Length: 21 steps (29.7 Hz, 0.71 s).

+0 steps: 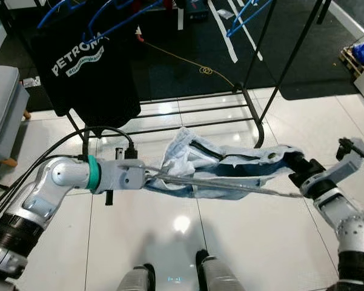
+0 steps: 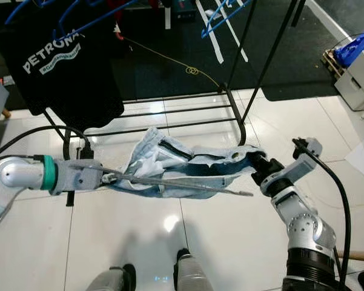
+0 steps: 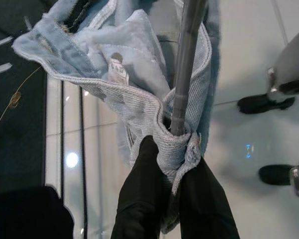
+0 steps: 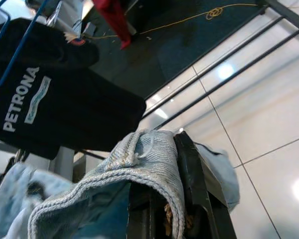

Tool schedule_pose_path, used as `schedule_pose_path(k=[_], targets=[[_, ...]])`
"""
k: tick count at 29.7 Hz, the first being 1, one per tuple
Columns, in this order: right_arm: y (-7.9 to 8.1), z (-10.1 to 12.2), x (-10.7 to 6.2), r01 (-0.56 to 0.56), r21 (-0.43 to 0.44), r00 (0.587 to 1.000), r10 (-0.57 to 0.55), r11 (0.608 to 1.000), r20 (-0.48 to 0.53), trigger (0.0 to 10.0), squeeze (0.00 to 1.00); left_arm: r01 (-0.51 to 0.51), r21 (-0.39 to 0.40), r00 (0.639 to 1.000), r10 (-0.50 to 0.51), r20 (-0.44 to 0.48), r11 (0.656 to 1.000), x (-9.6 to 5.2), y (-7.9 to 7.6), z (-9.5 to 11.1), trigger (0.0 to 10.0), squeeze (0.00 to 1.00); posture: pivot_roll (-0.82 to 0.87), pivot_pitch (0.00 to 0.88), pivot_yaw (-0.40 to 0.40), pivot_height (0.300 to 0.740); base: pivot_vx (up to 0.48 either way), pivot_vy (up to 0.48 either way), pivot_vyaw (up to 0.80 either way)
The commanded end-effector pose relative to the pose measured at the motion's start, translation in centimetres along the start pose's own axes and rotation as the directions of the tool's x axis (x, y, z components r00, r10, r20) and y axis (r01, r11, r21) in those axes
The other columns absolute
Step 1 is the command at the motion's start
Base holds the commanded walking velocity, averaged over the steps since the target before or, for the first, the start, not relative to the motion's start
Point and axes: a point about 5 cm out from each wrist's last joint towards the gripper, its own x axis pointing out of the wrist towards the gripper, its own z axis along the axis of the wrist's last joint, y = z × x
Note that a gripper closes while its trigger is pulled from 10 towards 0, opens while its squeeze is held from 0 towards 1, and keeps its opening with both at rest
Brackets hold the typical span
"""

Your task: Hang hanger

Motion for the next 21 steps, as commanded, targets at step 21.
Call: schedule_pose_path(k=[21], targets=[[3.1,-3.0,0.4,-0.048,-0.062,0.994,0.042,0.997,-0.099,0.0,0.0,-0.001,-0.066,0.943,-0.021,-0.333,0.998,0.1,-1.0,-4.0,0.0,0.0,-0.05,0.137,0.045,0.74,0.0,0.0,0.0]])
